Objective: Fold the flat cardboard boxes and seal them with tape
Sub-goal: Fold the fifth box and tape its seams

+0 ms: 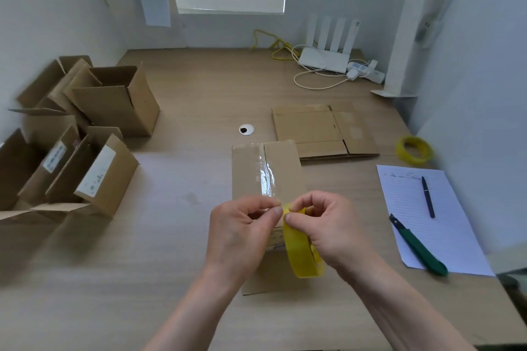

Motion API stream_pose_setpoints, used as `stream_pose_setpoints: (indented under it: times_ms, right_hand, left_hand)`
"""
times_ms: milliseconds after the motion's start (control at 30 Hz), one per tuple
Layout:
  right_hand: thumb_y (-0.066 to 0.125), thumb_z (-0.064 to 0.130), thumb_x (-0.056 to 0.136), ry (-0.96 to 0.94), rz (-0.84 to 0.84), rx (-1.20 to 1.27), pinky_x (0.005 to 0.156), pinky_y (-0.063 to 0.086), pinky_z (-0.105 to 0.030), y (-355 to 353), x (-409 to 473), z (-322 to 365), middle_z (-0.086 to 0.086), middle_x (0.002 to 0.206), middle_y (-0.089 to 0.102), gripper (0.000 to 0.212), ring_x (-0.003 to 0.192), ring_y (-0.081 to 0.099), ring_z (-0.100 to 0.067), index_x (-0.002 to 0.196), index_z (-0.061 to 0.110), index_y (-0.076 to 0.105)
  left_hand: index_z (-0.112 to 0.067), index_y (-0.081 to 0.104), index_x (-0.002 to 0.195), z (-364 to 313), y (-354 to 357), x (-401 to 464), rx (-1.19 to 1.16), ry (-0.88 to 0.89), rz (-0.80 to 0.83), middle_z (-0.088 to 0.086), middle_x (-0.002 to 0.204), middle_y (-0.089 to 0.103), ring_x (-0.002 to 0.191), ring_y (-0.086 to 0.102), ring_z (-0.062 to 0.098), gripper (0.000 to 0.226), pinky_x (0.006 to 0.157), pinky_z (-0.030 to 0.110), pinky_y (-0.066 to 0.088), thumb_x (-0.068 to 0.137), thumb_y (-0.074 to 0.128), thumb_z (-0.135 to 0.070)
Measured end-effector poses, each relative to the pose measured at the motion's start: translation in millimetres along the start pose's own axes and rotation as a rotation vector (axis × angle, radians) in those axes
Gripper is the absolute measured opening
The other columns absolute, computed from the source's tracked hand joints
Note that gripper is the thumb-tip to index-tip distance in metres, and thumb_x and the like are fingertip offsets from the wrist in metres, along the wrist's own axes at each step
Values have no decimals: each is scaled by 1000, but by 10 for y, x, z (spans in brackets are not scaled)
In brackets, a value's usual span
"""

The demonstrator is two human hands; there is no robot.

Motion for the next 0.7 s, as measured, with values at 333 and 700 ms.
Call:
stream_pose_setpoints:
  times_ms: [333, 700]
  right_hand:
    - [75, 13, 79, 1, 19, -222, 49, 35, -22, -258, 110, -6, 3, 53, 49, 20, 52, 40, -10, 62, 10, 64]
    - [72, 24, 82, -153, 239, -466, 47, 34, -20, -140, 73, 17, 8, 50, 46, 14, 48, 39, -4, 71, 22, 64]
  left_hand:
    - [-27, 69, 103, 477, 75, 18, -263, -316, 70, 0, 87, 77, 72, 69, 7, 31, 60, 15, 49, 75, 81, -19]
    - [-20, 78, 75, 403, 331, 170, -180, -253, 333, -2, 68, 72, 61, 61, 5, 5, 59, 20, 48, 73, 82, -19]
Point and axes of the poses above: each hand's wrist, its own x-axis towards the middle knuckle, its own y-axis out of the palm, z = x × y, the point moved 8 cm from there along x, towards the middle knuckle
